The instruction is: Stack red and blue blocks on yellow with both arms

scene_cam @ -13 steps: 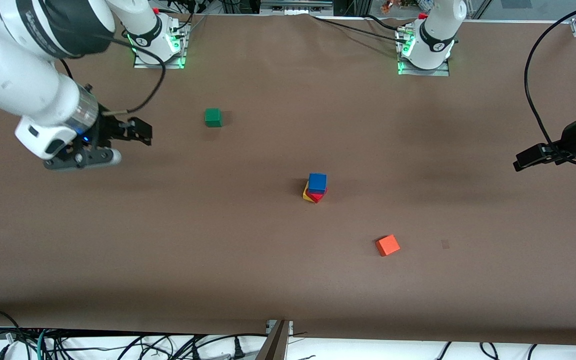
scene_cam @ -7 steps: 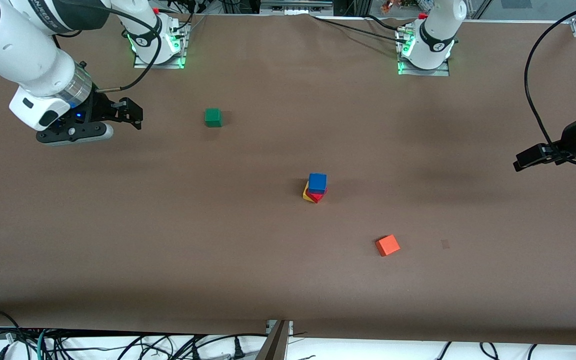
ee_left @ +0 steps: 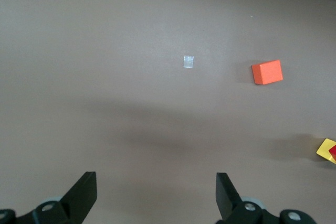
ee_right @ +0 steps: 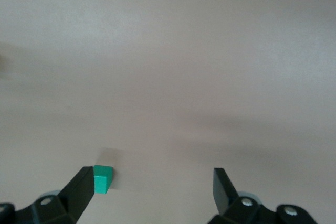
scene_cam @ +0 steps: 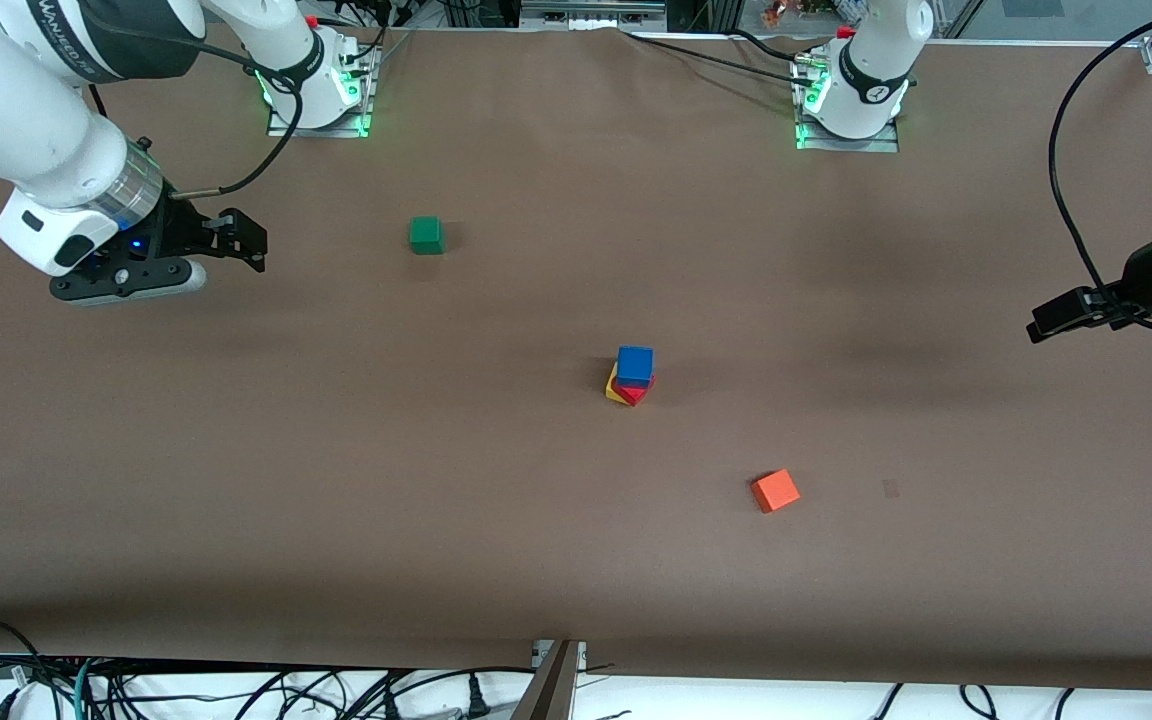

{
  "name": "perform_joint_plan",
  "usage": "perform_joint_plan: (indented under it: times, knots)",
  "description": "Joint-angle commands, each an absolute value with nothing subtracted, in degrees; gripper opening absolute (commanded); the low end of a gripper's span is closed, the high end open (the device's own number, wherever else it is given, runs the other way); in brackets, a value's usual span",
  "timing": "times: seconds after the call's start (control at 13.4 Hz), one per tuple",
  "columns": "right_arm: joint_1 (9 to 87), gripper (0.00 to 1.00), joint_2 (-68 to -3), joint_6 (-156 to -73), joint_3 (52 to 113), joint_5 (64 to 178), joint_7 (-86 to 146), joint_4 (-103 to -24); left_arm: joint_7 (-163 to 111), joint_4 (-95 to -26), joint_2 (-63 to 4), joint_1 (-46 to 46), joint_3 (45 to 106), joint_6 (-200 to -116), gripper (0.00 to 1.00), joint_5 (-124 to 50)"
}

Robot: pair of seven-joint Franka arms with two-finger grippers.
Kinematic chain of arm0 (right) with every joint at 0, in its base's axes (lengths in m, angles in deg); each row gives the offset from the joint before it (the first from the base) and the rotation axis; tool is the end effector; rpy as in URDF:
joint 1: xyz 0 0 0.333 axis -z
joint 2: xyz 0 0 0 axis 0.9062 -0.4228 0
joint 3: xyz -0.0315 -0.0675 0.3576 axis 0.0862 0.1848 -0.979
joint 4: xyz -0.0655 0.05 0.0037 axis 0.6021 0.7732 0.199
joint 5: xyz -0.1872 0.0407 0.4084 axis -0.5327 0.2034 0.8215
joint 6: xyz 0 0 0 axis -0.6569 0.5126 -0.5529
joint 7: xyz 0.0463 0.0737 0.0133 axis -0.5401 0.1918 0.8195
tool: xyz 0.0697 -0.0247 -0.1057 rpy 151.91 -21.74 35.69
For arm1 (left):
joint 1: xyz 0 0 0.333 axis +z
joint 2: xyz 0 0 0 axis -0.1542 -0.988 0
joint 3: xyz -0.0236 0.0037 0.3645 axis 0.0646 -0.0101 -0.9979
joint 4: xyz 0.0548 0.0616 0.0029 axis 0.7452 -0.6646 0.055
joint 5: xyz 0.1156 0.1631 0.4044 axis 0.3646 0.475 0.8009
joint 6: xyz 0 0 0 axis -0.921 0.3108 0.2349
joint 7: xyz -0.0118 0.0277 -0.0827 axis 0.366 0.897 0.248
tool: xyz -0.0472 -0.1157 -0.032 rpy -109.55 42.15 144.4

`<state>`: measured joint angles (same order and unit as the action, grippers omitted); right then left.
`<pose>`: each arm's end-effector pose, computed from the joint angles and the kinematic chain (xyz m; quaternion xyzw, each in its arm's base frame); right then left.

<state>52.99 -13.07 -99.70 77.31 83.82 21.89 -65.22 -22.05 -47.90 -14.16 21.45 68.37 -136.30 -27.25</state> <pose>0.6121 0.1309 0.5519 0.9969 0.0778 -0.0146 0.0012 0.6808 0.0297 0.5761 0.9949 0.1003 -0.0111 0.0071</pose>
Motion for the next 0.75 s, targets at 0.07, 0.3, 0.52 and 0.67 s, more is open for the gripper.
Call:
perform_joint_plan:
  times: [0.07,0.3,0.52,0.67]
  knots:
    - [65.15,1.0,-14.14,-99.13,66.74,83.64,23.07,-63.49,-23.33,-46.73,-14.82,21.88,68.45,-135.88,1.0,-28.71]
    - [65.08,1.0,-14.49,-97.99,66.82,83.82,23.51,-61.55,-23.33,-46.73,-14.82,21.88,68.45,-135.88,1.0,-28.71]
    - [64.9,1.0,-14.49,-97.9,66.64,83.73,23.07,-61.55,-23.33,-46.73,-14.82,21.88,68.45,-135.88,1.0,-28.71]
    - [64.82,1.0,-14.31,-97.47,66.55,83.73,22.81,-61.55,-23.33,-46.82,-14.82,21.88,68.45,-135.88,1.0,-28.71]
